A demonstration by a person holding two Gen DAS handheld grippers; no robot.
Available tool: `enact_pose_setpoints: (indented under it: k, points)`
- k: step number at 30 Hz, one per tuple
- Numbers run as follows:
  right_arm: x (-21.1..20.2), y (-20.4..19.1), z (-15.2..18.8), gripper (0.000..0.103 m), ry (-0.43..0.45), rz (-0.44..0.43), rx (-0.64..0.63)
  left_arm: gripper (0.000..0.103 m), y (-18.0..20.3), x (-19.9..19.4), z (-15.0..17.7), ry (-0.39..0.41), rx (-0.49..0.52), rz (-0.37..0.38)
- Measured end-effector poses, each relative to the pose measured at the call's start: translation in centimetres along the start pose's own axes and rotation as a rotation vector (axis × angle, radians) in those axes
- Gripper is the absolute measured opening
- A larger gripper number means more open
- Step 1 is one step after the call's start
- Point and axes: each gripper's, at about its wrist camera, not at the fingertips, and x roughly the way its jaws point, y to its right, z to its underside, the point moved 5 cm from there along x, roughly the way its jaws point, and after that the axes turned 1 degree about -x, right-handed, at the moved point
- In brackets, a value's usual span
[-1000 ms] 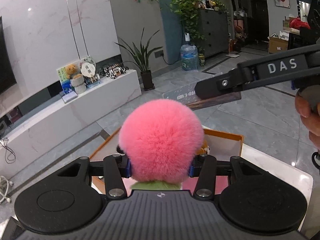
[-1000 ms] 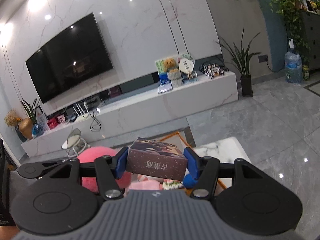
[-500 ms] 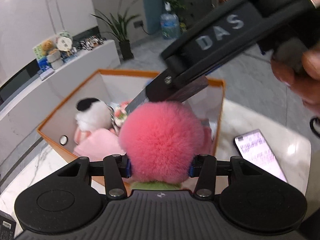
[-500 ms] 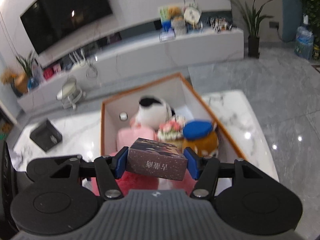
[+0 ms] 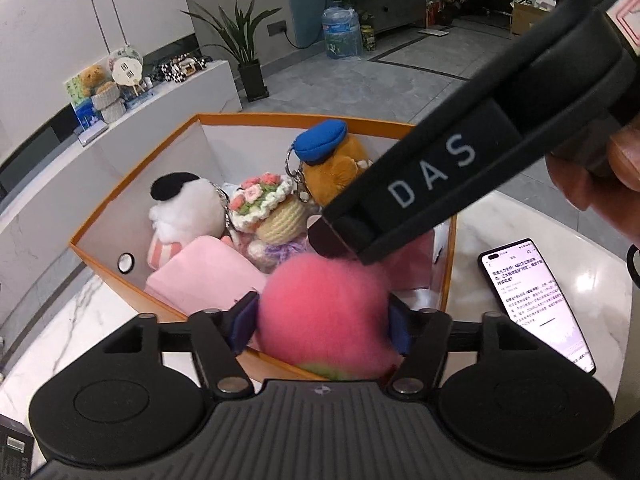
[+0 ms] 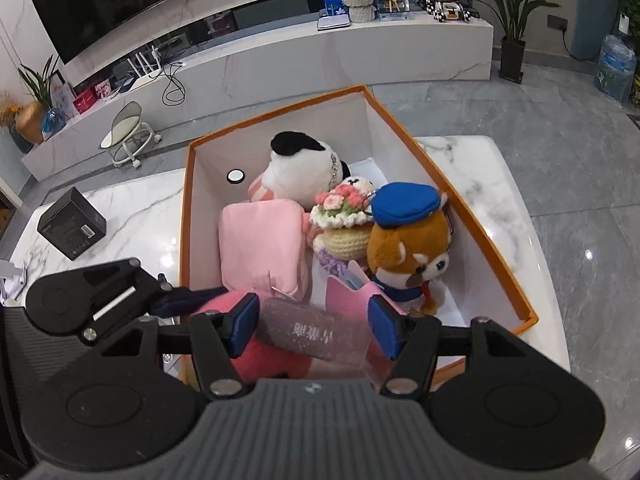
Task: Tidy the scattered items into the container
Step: 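Open the left tool dropping the pompom while the right tool releases the card box into the box, then withdraw both open tools from the box back over the table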
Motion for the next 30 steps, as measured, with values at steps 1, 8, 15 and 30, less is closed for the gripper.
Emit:
enact_pose_setpoints:
  k: [1,8,15,30]
  points:
    - [-0.2,-0.1,-0.1,0.072,0.012,0.0,0.001,0.086,0.0,-0.1,-0.1,0.003,-0.001,-0.008]
    - [-0.9,0.1,-0.6,0.073,0.049,0.005,0.015,0.089,-0.3,-0.8,-0.6,0.023,-0.017,-0.017]
    - [-0.9,0.1,-0.8,0.073,0.059,0.01,0.018,0.089,-0.2,-1.0,-0.9,0.028,-0.01,-0.016]
    - [-1.7,-0.3,-1.2,0.073,0.097,0.009,0.015,0.089,-0.3,-2.4,-1.7,0.062,0.002,-0.046]
